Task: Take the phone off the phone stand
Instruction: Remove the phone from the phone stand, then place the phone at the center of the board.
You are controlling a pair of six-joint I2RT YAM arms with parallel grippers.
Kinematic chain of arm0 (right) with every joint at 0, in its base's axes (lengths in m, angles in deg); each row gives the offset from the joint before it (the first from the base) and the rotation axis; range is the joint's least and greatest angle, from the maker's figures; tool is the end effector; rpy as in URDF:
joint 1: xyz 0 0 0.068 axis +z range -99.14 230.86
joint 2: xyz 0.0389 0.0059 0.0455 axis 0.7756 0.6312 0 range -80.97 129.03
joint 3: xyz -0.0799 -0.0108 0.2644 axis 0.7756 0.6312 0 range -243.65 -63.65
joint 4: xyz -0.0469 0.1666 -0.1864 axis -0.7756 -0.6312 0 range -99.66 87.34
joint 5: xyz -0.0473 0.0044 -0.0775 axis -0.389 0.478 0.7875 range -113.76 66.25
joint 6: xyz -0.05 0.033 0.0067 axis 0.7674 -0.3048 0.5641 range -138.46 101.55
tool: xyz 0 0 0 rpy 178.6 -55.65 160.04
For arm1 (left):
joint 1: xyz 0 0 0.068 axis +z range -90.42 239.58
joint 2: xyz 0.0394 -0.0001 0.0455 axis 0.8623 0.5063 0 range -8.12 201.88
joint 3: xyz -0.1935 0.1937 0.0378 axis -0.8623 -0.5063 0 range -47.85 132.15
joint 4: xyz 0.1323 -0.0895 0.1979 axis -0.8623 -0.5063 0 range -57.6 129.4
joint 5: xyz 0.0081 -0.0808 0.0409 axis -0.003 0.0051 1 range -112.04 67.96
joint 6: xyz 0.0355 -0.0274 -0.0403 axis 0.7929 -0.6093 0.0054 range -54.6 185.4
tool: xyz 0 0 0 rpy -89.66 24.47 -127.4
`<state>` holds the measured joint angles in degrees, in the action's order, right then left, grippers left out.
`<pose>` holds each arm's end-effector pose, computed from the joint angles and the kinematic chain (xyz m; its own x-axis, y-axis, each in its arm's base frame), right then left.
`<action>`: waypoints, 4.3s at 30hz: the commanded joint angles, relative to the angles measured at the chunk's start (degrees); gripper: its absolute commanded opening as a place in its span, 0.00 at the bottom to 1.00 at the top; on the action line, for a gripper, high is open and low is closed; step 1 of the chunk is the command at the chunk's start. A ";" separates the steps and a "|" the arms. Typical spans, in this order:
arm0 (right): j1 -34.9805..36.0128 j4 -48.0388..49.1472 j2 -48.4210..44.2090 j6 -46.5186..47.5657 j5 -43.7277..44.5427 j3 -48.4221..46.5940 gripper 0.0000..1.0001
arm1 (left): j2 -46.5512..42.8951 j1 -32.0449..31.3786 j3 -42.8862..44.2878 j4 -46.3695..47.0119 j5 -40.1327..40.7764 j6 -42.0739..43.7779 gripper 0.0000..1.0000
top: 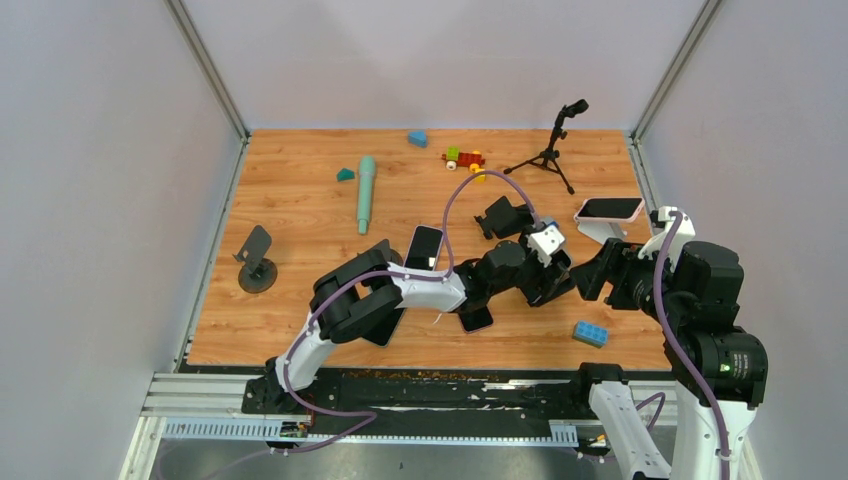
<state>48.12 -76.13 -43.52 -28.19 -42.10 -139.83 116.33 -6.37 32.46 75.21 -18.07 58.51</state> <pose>0.0513 0.0116 0.4054 -0.5969 0.1892 -0.7797 -0.1136 0.9421 0.3156 0.2069 -0.4562 0.1948 -0.1646 0.0750 -0.9835 0.8696 0.4816 -0.1088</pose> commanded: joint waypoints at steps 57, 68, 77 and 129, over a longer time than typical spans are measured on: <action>0.28 6.15 -2.58 -4.36 -0.91 4.72 0.71 | -38.06 26.37 -13.39 -34.24 19.43 -13.14 0.00; 0.28 8.38 -2.41 -5.38 -3.61 8.60 0.71 | -49.29 42.43 -24.51 -47.80 28.67 -19.73 0.00; 0.28 9.42 -2.04 -5.67 -4.50 9.84 0.70 | -44.57 47.78 -26.61 -46.66 28.97 -18.24 0.00; 0.28 11.19 -3.36 -7.93 -4.48 12.79 0.70 | -21.94 54.52 -26.25 -36.43 9.08 -21.60 0.61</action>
<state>48.12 -67.04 -46.58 -35.36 -46.76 -126.48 92.44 48.20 6.23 37.42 -7.60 38.22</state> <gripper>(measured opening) 0.702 0.803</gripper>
